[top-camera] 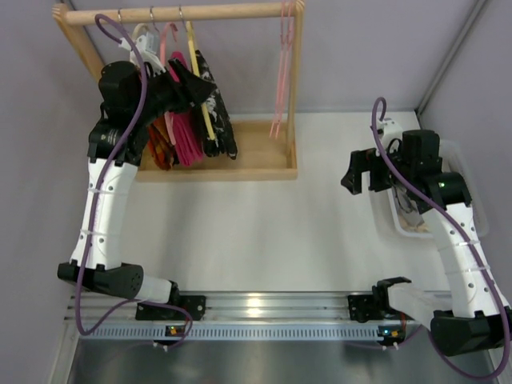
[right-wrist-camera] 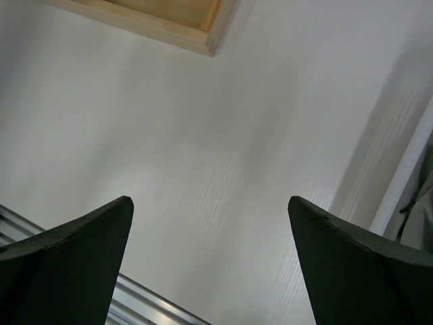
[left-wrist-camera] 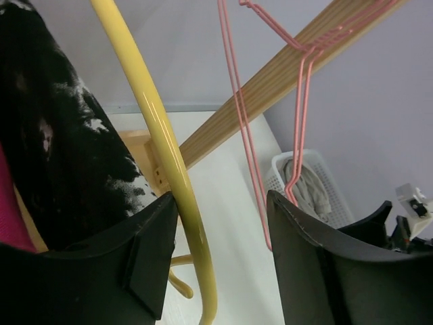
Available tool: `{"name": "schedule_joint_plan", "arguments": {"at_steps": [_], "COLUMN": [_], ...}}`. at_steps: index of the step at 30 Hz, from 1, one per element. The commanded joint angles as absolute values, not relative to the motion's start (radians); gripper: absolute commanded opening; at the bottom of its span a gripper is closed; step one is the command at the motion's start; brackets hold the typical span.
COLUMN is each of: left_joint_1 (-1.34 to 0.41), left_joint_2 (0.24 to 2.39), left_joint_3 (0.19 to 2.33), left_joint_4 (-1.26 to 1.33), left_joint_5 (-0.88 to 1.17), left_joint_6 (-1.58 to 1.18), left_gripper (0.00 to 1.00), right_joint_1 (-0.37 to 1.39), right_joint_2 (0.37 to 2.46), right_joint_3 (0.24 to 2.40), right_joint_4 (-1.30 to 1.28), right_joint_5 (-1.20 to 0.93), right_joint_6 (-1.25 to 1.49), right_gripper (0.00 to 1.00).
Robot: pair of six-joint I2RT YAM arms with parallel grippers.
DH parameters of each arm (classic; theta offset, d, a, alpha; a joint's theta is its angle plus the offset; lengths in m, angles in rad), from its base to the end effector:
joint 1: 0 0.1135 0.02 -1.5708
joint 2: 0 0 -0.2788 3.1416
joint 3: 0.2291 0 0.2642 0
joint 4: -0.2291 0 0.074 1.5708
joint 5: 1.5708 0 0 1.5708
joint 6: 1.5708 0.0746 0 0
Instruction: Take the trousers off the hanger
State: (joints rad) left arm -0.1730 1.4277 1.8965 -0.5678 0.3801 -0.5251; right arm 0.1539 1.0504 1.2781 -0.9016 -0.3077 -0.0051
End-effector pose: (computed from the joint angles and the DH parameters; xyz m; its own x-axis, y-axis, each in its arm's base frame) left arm 0.3156 -0.0833 0.5451 -0.3467 -0.4120 -0.8427 0.4042 0.7451 -0.5306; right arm 0.2257 0.0579 0.3814 -0.6147 -0.1003 -0.7823 -0.3831 0.9050 0.1850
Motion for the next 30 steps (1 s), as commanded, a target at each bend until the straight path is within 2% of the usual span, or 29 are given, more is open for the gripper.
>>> {"name": "schedule_joint_plan", "arguments": {"at_steps": [1, 5, 14, 20, 25, 27, 30], "left_joint_1": [-0.170, -0.169, -0.169, -0.169, -0.169, -0.169, -0.169], "left_joint_2": [1.417, 1.410, 1.431, 1.433, 1.443, 1.448, 1.454], "left_joint_3": [1.895, 1.830, 1.778, 1.750, 1.735, 1.733, 1.732], "left_joint_4": [-0.419, -0.310, -0.239, -0.176, -0.172, -0.167, -0.164], "left_joint_5": [0.469, 0.486, 0.423, 0.437, 0.433, 0.437, 0.430], "left_joint_6": [-0.632, -0.725, -0.839, -0.885, -0.902, -0.910, -0.910], "left_gripper": [0.59, 0.51, 0.35, 0.34, 0.37, 0.41, 0.40], "right_joint_1": [0.140, 0.140, 0.140, 0.140, 0.138, 0.140, 0.138], "right_joint_2": [1.045, 1.042, 1.037, 1.032, 1.037, 1.043, 1.049], "right_joint_3": [1.312, 1.309, 1.299, 1.295, 1.298, 1.302, 1.304], "right_joint_4": [-0.854, -0.854, -0.847, -0.847, -0.847, -0.844, -0.839], "right_joint_5": [-0.298, -0.296, -0.296, -0.291, -0.295, -0.295, -0.299], "right_joint_6": [0.025, 0.023, 0.029, 0.028, 0.031, 0.032, 0.035], "right_gripper": [0.99, 0.99, 0.99, 0.99, 0.99, 0.99, 0.99]}}
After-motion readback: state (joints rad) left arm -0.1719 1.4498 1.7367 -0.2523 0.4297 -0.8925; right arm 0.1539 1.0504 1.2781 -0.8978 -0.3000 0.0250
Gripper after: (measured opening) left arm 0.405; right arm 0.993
